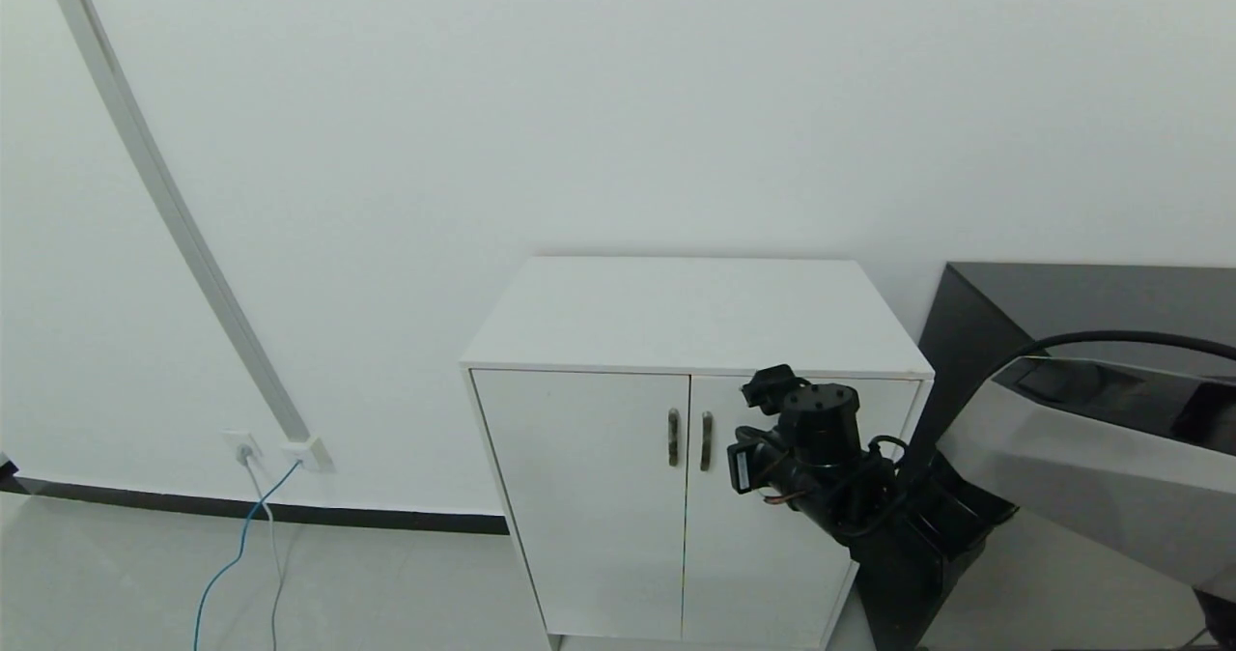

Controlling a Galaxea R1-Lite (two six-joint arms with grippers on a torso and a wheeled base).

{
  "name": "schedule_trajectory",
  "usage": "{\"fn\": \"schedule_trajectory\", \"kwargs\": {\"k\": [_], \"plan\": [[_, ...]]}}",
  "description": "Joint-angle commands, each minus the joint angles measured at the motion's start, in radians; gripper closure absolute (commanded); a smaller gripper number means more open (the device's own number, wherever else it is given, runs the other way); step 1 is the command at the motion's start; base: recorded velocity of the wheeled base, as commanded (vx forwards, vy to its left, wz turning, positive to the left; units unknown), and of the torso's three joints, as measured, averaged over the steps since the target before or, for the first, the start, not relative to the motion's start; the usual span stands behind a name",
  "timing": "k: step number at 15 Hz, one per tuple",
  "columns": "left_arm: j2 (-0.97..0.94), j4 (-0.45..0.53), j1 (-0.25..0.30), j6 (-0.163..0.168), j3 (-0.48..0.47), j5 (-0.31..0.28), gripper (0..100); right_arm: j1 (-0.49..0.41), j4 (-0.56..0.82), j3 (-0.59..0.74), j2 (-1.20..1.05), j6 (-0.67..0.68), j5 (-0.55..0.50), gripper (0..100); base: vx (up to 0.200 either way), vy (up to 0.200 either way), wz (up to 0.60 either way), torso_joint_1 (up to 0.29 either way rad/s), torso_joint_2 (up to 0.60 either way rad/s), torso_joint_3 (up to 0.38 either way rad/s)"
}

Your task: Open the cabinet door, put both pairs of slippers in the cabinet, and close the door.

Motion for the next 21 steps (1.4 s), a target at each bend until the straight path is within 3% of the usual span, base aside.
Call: {"fn": "schedule_trajectory", "kwargs": {"k": [1, 10, 13, 21], "plan": [[0.001, -0.001, -0.001, 0.000, 0.000, 0.001, 100, -0.010, -0.001, -0.042, 0.047, -0.001, 0.001, 100, 0.000, 0.000, 0.00, 0.000, 0.00, 0.000], [0.001, -0.001, -0.001, 0.000, 0.000, 0.001, 100, -0.002, -0.008, -0.009, 0.027, -0.001, 0.001, 100, 0.000, 0.000, 0.00, 0.000, 0.00, 0.000], [0.001, -0.001, -0.001, 0.000, 0.000, 0.001, 100, 0.012, -0.016, 0.060, -0.036, 0.001, 0.002, 100, 0.000, 0.000, 0.00, 0.000, 0.00, 0.000], [0.001, -0.001, -0.001, 0.000, 0.000, 0.001, 100, 0.115, -0.199, 0.445, -0.247, 0.002, 0.001, 100, 0.000, 0.000, 0.00, 0.000, 0.00, 0.000]]}}
